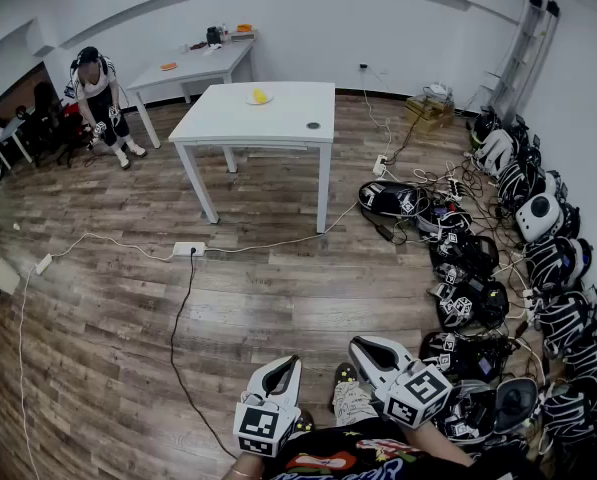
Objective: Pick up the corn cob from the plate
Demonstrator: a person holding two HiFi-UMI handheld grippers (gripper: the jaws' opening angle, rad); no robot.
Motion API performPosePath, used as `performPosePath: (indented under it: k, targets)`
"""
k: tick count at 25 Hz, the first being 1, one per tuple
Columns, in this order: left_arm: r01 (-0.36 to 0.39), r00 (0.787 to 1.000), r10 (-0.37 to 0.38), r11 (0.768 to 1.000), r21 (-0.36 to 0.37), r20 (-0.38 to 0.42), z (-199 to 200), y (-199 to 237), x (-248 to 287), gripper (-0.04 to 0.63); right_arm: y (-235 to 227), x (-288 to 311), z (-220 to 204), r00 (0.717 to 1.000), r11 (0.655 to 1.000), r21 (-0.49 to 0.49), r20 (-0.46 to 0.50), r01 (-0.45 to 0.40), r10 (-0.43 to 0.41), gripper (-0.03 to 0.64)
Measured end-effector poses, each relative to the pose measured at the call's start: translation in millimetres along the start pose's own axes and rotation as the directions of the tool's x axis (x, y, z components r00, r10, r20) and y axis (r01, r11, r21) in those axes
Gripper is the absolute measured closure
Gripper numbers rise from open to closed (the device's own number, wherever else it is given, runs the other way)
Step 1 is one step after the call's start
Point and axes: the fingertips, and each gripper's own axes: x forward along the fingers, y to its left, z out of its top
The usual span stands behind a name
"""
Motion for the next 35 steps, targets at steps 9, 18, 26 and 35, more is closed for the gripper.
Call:
performPosePath:
  k: [9,18,26,35]
  targets:
    - [-0.105,0.995,0.105,0.995,-0.005,0.000,58.1,76.2,125.1,0.597,-124.7,93.7,39.9,0.999,0.999,0.025,0.003,-0.045,0.045,0.600]
    - [-0.259,0.966,0.258,0.966,0.025,0.026,102.4,118.0,224.0,0.597,-269.2,159.4,72.6,0.993,0.993,0.039,-0.044,-0.109,0.110,0.600]
    - [-0.297,0.955,0.297,0.955,-0.019,-0.007,114.2,221.8,308.7,0.597,-329.7,270.6,93.1,0.988,0.985,0.088,-0.044,-0.146,0.151,0.600]
    - [-0.215,0.974,0.212,0.976,0.032,0.079,201.0,399.8,431.8,0.597,-402.5,452.6,192.3,0.995,0.995,0.066,0.074,-0.074,0.069,0.600]
